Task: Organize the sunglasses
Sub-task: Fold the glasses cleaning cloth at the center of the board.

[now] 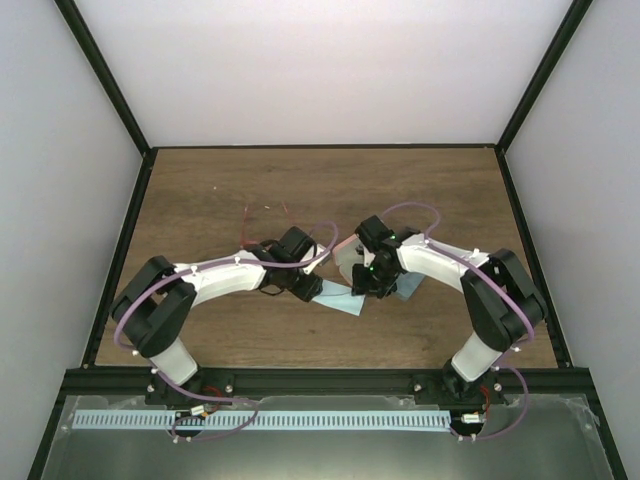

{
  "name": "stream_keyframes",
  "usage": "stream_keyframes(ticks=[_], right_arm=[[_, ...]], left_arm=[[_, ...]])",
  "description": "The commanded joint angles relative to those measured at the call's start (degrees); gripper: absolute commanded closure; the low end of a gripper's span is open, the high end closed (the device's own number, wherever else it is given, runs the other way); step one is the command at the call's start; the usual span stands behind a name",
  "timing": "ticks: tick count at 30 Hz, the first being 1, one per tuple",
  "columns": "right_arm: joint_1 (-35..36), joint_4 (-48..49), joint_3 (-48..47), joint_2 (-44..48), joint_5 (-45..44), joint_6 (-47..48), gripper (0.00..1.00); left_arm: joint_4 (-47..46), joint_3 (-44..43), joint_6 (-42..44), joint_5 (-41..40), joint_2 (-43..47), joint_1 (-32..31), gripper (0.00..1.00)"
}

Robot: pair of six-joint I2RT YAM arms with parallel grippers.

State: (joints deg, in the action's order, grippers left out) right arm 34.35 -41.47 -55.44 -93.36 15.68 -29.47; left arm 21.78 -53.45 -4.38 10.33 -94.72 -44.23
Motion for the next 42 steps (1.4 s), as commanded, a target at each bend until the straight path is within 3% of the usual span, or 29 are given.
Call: stream_keyframes(ticks=[1, 6, 13, 19, 23, 28, 33, 42], right_arm=[[1.77, -0.01, -0.69, -0.21, 0.27, -0.69, 0.6], [2.51, -0.27, -0.72, -0.55, 0.12, -0.76, 0.61], [3.71, -1.59, -0.89, -0.92, -1.02, -0.96, 0.61], [5.07, -3.45, -1.45, -2.7, -3.09, -1.57, 0.61], [5.11, -4.13, -1.45, -3.43, -3.76, -1.91, 0.61], [5.56, -3.92, -1.71, -4.96, -3.89, -1.52, 0.63], [5.99, -3.32, -2.68, -5.94, -3.89, -1.36, 0.67], [5.95, -3.13, -2.78, -4.04, -5.01, -2.22, 0.65]], left_arm=[[-1.63, 0.63, -0.77, 1.12, -0.9, 0.42, 0.47], [-3.37, 0.26, -2.08, 1.79, -2.37, 0.37, 0.46], [-3.68, 0.28, -2.45, 2.31, -4.45, 0.4, 0.56], [-3.79, 1.48, -3.14, 0.45, -5.87, 0.4, 0.58], [-3.77, 1.32, -3.96, 0.08, -7.05, 0.37, 0.64], [-3.77, 1.93, -4.32, 0.6, -7.74, 0.37, 0.83], [-3.7, 3.55, -4.87, 1.4, -6.61, 0.43, 0.95], [-4.21, 7.03, -8.0, 3.52, -3.29, 0.35, 0.96]])
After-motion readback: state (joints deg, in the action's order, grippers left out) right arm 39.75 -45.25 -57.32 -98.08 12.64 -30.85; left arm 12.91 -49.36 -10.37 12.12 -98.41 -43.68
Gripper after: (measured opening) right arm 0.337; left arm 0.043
